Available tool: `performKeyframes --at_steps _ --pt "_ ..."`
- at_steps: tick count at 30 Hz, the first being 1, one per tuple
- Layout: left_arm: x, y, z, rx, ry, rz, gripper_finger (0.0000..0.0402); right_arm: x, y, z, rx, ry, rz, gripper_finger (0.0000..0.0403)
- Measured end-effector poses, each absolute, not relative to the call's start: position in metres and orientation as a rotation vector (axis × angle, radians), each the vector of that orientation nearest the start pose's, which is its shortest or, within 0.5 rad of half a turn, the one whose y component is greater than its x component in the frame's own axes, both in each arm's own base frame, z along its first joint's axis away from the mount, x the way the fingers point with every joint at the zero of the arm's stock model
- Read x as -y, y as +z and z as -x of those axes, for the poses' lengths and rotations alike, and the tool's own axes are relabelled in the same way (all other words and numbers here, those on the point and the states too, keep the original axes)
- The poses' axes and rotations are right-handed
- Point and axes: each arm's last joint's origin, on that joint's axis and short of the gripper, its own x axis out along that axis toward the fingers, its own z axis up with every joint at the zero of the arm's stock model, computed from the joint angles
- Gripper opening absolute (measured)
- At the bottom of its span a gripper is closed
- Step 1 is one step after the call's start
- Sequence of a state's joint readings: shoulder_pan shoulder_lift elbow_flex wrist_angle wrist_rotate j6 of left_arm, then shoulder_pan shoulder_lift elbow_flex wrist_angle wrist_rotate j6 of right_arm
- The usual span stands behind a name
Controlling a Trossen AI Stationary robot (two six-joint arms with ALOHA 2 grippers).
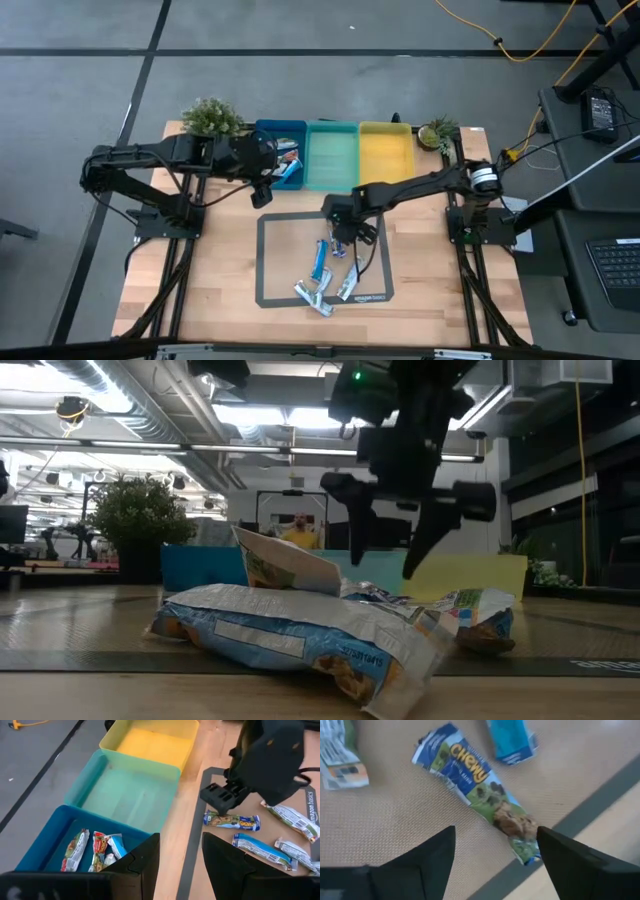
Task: Pick and place Granola Bars by type
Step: Put the left blue granola bar into the green bin
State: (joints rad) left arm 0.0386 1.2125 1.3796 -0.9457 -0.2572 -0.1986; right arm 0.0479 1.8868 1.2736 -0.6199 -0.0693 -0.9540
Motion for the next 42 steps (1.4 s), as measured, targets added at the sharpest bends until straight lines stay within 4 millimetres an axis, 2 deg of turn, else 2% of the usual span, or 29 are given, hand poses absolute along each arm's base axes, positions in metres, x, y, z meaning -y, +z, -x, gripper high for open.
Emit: performKeyframes --at_steps 8,18,32,38,42 --pt "-0.015 0.383 -0.227 -0.743 0.368 0.092 0.0139 -0.02 0.157 -0.375 -1.081 0.7 0.838 0.0233" --pt "-0.015 0.384 -0.227 -0.74 0.372 0.102 0.0139 -0.02 0.154 -0.379 -1.038 0.716 0.887 0.0203" --pt "-0.015 0.384 -0.227 -0.731 0.378 0.119 0.0139 -0.017 0.14 -0.383 -1.062 0.729 0.872 0.0117" --pt "-0.015 0.384 -0.227 -0.731 0.378 0.118 0.0139 -0.016 0.144 -0.384 -1.091 0.637 0.925 0.0077" --pt "-0.015 0.384 -0.227 -0.732 0.378 0.118 0.0139 -0.011 0.156 -0.392 -1.124 0.511 0.926 0.0054"
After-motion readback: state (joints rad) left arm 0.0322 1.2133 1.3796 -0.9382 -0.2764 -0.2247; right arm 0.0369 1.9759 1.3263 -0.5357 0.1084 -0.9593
